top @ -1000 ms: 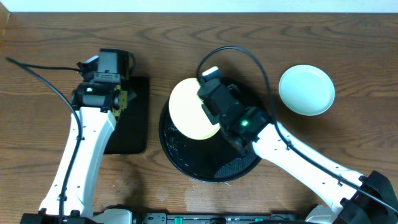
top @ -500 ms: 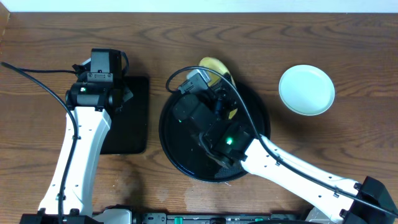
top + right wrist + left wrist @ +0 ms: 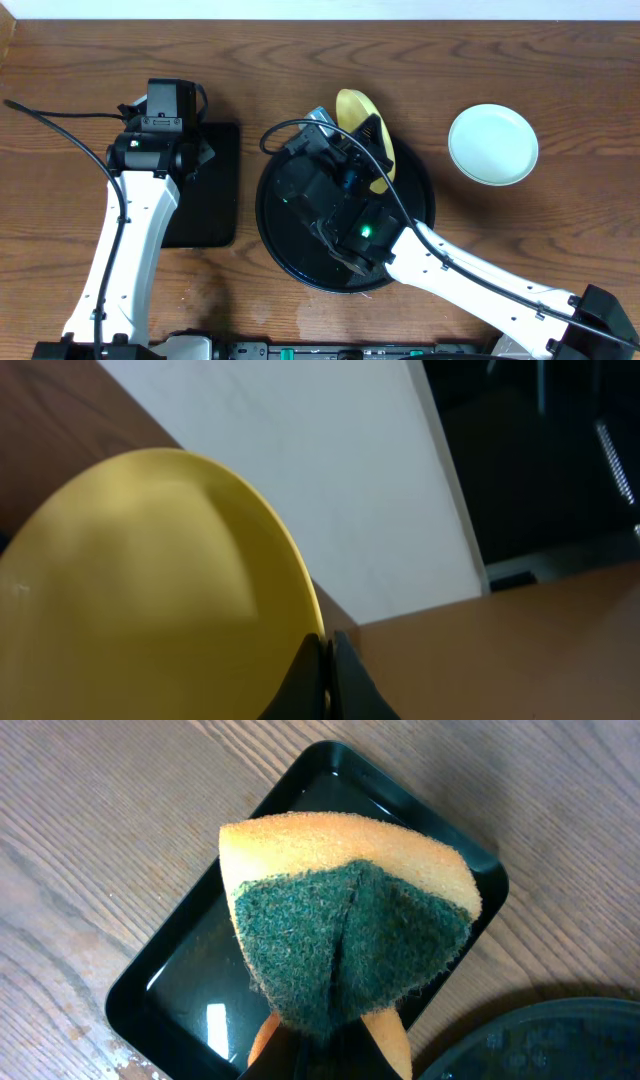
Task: Clean dirty plates on tray and stack at the side
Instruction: 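Lift the yellow plate with the right gripper and carry it right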
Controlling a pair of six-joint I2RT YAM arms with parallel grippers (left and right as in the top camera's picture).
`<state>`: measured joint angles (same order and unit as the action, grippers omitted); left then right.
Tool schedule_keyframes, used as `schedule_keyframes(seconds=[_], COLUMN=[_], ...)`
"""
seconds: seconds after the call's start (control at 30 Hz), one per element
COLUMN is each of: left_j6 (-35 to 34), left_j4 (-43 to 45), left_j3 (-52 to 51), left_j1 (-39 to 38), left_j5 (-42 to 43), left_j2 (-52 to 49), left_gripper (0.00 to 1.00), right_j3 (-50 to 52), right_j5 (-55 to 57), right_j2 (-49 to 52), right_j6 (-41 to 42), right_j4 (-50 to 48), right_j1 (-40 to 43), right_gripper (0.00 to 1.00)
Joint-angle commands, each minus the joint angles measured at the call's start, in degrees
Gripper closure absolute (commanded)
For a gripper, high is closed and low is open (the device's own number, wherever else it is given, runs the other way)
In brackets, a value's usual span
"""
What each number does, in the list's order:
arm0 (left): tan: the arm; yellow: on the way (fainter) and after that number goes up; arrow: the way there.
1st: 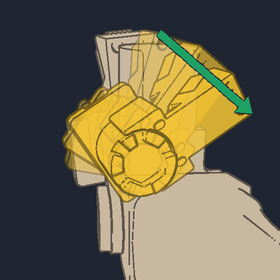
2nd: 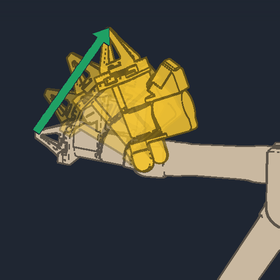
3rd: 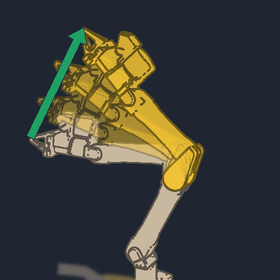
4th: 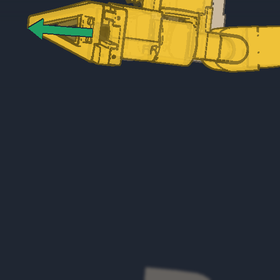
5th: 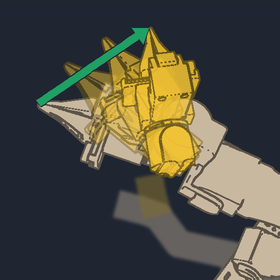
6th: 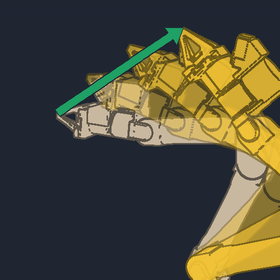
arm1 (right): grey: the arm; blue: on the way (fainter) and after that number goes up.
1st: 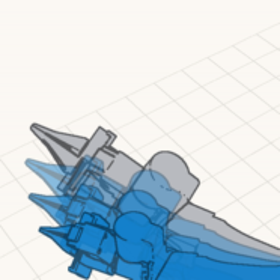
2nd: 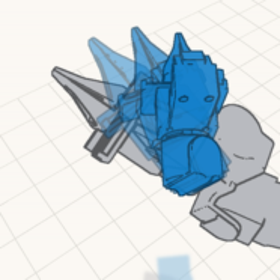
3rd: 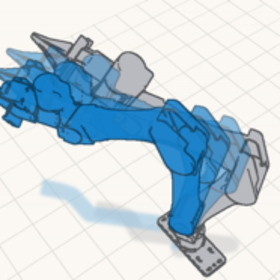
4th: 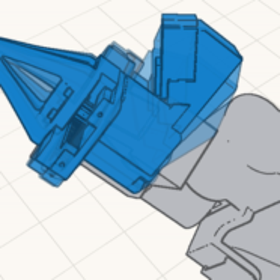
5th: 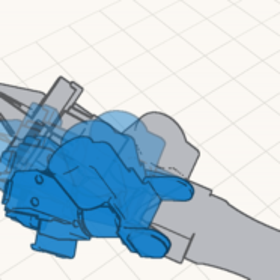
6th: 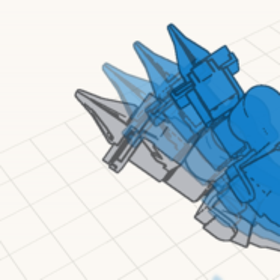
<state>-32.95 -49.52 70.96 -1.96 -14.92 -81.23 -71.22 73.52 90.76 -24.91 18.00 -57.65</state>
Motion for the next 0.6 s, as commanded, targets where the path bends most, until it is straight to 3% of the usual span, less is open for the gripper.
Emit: schedule_keyframes(seconds=[0.0,0.13,0.3,0.57], left_j6=[0.4,0.4,0.4,0.4], left_j4=[-0.2,-0.2,-0.2,-0.2], left_j3=[-0.5,-0.5,-0.5,-0.5], left_j1=[0.3,0.3,0.3,0.3], left_j5=[-0.1,0.0,-0.1,0.0], left_j2=[-0.4,-0.4,-0.4,-0.4], left_gripper=[0.92,0.92,0.92,0.92], right_j3=[-1.1,-1.1,-1.1,-1.1], right_j5=[-2.7,-17.3,-41.6,-71.8], right_j2=[-1.3,-3.0,-8.0,-11.8], right_j6=[14.5,29.4,45.8,45.0], right_j4=[5.1,14.0,20.5,23.6], right_j1=[1.0,4.4,17.5,46.7], right_gripper=[0.99,0.99,0.99,0.99])
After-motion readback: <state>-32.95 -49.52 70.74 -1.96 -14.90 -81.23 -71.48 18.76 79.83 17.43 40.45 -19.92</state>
